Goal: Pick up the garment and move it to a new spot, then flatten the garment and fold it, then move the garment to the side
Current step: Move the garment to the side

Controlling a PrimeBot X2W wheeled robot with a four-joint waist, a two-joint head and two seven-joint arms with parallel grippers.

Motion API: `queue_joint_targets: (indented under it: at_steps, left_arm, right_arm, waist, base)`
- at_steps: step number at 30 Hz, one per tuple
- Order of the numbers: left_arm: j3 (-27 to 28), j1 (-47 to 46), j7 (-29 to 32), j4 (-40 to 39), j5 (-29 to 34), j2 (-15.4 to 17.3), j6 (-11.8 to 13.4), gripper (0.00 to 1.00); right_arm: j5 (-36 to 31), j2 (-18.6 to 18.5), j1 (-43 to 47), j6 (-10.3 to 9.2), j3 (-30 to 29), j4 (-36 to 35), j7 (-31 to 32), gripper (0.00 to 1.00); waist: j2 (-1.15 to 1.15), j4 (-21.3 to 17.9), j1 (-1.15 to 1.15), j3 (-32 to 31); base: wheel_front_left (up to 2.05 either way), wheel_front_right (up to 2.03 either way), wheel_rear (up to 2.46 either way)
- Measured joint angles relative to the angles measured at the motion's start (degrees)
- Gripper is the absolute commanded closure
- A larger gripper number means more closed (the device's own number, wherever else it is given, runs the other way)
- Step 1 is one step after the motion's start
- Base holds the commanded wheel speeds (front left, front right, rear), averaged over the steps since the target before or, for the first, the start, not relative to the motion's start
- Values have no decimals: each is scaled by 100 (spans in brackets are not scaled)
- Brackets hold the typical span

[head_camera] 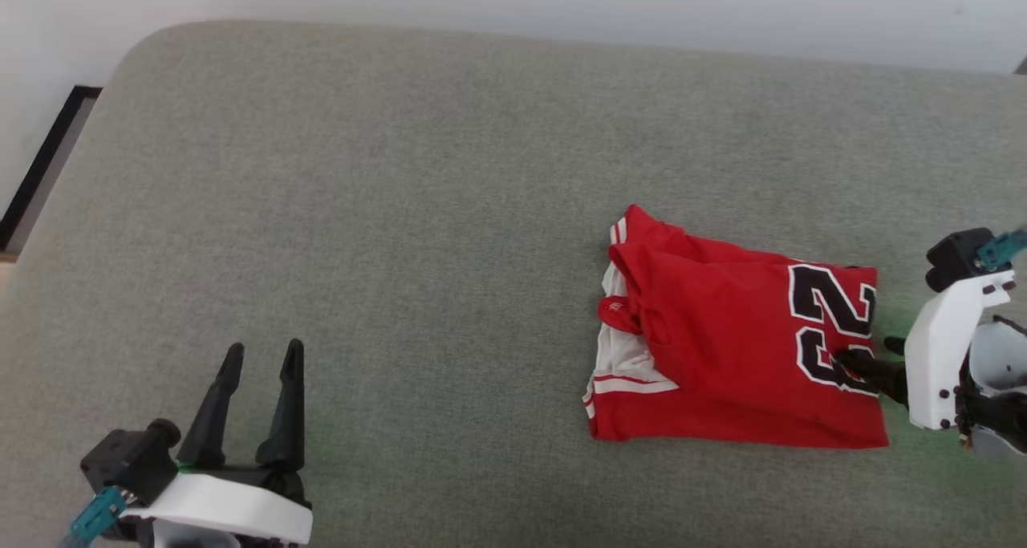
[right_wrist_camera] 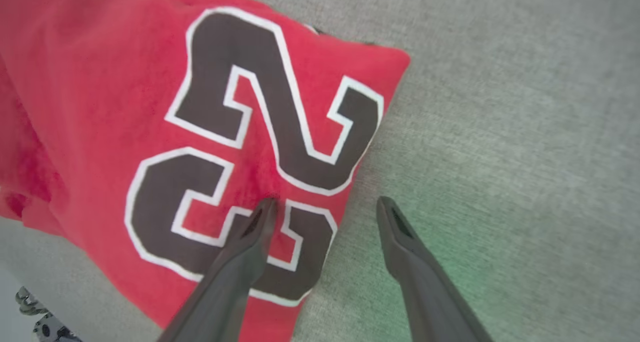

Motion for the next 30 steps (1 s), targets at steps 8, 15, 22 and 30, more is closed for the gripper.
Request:
queue_joint_targets:
  at_steps: [8, 15, 22, 30]
  left_arm:
    - [-127, -199, 0, 73, -98, -54, 0, 0]
    - [-144, -272, 0, 111, -159, -80, 0, 0]
    - [-62, -348, 0, 112, -214, -33, 0, 0]
    - [-90, -584, 1, 47, -202, 127, 0, 0]
  right_arm:
    - [62, 352, -422, -2, 10, 580, 1133, 0]
    - [65, 417, -508, -4, -32, 610, 1321, 100]
    - [79, 441, -537, 1, -120, 315, 1251, 100]
    - [-75, 158, -694, 7, -234, -79, 1087, 100]
  waist:
    - [0, 212, 0, 214]
    - [0, 268, 0, 307]
    - [0, 124, 0, 364]
    - [0, -191, 0, 452]
  base:
    - [0, 0, 0]
    - [0, 0, 0]
    - [0, 0, 0]
    - [0, 0, 0]
